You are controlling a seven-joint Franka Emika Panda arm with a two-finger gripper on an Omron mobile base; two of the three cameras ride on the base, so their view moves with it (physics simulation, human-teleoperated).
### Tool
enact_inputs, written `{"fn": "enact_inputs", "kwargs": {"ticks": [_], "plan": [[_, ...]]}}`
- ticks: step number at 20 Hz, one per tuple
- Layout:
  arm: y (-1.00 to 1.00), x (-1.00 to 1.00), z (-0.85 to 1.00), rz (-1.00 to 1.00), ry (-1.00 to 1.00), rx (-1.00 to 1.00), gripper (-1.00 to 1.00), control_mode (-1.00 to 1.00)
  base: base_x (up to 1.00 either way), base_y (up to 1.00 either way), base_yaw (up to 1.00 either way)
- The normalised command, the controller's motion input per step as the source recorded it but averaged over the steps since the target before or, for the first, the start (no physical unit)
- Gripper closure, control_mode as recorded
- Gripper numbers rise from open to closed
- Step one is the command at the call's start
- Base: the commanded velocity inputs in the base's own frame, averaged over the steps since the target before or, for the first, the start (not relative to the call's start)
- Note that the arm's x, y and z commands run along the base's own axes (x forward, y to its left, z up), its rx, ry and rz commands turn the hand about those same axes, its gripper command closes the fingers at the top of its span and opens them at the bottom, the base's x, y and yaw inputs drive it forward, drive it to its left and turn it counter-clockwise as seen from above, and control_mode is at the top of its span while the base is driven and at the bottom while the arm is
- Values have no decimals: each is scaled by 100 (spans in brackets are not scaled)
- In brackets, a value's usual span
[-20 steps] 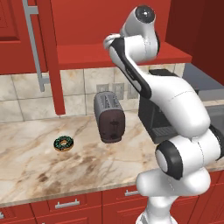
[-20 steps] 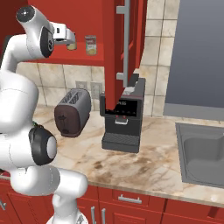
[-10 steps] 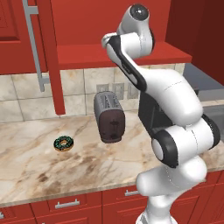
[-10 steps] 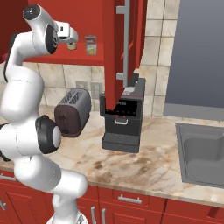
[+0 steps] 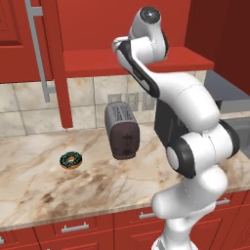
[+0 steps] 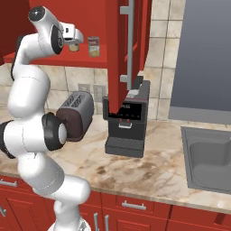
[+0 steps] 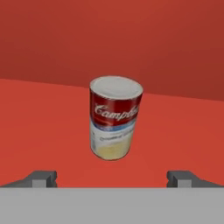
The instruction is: Restock the canned food cabinet by taking the new fresh canned food from the counter and placing it in the cabinet. Then, take the old canned food from the cabinet and place it on the counter.
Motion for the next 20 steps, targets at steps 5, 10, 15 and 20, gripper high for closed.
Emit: {"fn": "enact_inputs", "kwargs": {"ticks": [5, 10, 15, 20], "plan": [[0, 26, 0, -5, 0, 0, -100, -100, 0, 0, 0], [2, 28, 0, -5, 0, 0, -100, -100, 0, 0, 0], [5, 25, 0, -3, 0, 0, -100, -100, 0, 0, 0], [0, 23, 0, -3, 0, 0, -100, -100, 0, 0, 0]]}}
